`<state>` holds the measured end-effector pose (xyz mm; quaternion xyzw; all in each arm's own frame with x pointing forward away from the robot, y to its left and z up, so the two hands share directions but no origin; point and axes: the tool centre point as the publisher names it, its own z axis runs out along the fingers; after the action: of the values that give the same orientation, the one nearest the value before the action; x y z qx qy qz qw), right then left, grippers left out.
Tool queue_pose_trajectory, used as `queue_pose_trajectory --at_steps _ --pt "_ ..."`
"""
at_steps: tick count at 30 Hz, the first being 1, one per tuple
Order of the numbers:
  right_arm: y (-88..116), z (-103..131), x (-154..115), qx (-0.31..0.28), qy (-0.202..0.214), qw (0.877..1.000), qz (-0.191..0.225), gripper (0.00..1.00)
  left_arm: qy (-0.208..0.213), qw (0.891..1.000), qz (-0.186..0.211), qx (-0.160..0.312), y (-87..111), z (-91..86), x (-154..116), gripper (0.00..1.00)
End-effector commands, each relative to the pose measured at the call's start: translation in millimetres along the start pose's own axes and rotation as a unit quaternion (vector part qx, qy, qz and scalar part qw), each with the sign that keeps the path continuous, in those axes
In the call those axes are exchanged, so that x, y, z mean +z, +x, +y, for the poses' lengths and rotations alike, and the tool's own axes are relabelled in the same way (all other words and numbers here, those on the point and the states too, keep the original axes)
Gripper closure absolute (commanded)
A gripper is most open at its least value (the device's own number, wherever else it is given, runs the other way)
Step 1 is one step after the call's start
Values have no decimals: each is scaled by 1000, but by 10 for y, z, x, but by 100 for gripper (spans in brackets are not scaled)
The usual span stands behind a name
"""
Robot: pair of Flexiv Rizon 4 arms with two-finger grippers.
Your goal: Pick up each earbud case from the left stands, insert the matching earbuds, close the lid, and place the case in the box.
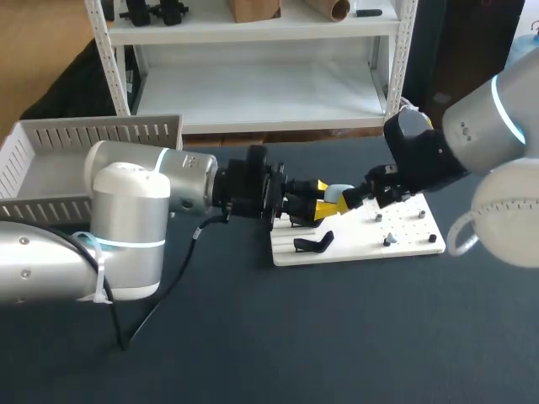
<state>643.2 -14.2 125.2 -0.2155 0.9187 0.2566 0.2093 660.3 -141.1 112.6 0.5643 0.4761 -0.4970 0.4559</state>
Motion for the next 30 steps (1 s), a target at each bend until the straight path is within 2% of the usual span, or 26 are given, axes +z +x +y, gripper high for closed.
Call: queue_pose_trajectory --at_steps 1,19,30 --pt "-28 -37 33 4 3 1000 1 0 1 1000 -1 0 11 18 4 100" --pt "-86 -106 51 17 11 1000 -4 0 1 1000 -1 0 11 18 4 100" --pt "-217 -100 -79 22 11 1000 -18 0 1 1000 -1 0 11 18 4 100"
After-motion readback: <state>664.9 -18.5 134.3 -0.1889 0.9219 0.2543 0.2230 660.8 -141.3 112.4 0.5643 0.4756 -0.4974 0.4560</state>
